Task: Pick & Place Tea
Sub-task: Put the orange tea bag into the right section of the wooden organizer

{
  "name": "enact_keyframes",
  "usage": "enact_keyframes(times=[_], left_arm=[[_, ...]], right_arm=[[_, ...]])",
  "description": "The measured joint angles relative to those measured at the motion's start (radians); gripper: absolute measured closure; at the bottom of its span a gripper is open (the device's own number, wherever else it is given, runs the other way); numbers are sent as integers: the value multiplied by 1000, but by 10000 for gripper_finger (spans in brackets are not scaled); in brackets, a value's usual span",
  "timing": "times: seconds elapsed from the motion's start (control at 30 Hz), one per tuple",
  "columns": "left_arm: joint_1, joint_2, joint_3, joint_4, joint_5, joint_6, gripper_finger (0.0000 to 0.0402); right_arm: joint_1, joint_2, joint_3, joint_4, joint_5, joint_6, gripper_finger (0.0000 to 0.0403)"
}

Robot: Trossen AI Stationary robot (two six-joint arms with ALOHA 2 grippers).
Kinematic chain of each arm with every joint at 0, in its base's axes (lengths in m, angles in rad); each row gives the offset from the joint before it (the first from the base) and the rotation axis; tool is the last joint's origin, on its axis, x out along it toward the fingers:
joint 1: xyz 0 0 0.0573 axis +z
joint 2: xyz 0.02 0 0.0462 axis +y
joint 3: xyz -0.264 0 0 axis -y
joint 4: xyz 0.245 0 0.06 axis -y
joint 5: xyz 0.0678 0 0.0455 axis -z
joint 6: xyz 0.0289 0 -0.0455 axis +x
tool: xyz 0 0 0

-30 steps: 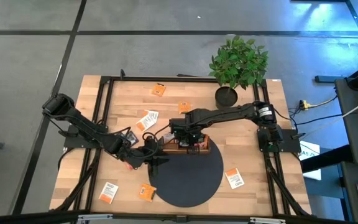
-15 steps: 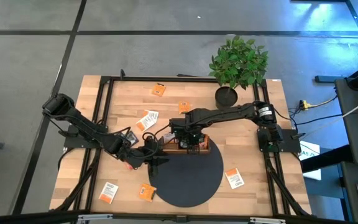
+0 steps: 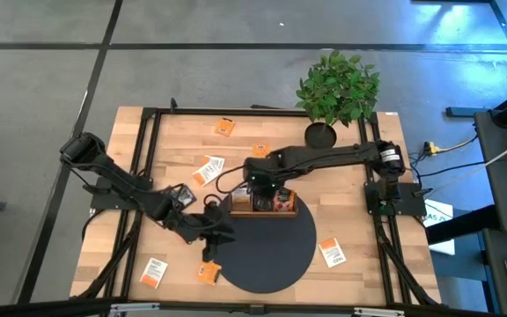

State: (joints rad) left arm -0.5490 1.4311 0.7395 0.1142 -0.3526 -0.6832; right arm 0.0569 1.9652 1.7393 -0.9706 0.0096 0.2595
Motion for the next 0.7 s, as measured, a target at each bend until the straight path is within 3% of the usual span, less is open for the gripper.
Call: enact_keyframes(times=[0.17,0.37,0.7], left_arm=[[-70,0,0,-90,80,-131,274],[-184,0,0,-188,85,-251,274],[-276,94,0,-220,57,-265,274]], right_arm=[[68,8,0,128,-12,6,293],[144,10,-1,276,-11,40,292],[213,32,-1,516,-10,155,292]])
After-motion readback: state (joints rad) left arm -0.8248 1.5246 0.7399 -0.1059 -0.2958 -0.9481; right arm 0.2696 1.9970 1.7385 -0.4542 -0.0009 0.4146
